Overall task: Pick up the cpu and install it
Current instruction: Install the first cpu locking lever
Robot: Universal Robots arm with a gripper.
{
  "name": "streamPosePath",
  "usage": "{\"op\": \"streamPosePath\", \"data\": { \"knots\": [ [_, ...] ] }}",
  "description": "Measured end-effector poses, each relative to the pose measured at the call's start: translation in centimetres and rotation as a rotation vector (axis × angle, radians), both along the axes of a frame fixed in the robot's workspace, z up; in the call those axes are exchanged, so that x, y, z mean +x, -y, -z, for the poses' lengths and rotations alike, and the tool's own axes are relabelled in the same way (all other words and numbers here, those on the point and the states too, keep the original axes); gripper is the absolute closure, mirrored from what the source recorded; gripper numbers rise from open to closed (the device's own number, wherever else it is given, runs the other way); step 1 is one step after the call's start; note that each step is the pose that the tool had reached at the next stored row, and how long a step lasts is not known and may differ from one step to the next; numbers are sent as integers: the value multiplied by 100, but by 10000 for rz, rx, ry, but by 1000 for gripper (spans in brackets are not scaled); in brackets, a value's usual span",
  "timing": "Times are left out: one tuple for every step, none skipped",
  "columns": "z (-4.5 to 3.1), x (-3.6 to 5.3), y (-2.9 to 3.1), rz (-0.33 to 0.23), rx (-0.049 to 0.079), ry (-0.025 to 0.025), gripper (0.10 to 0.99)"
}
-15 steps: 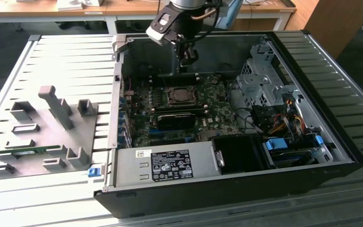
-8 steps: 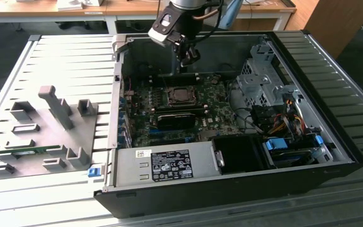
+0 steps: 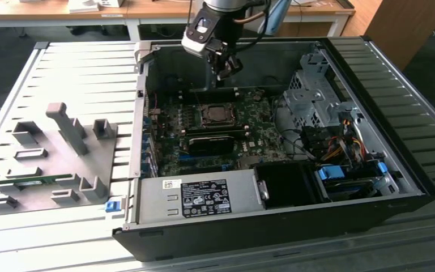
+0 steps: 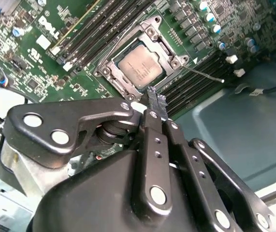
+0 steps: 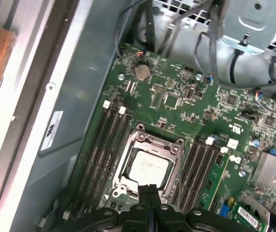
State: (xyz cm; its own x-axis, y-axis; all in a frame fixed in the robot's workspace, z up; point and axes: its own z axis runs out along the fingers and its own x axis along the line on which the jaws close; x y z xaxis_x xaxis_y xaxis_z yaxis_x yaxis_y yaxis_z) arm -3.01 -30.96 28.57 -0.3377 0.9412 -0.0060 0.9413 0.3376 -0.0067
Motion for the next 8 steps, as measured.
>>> {"op": "streamPosePath", "data": {
  "knots": [
    [0, 0, 0, -118, 0, 0, 980],
    [0, 0, 0, -227, 0, 0, 980],
    [0, 0, 0, -331, 0, 0, 980],
    [0, 0, 0, -428, 0, 0, 980],
    [0, 0, 0, -519, 0, 0, 980],
    [0, 0, 0, -612, 0, 0, 980],
    [0, 0, 0, -693, 0, 0, 980],
    [0, 0, 0, -767, 0, 0, 980]
  ]
}}
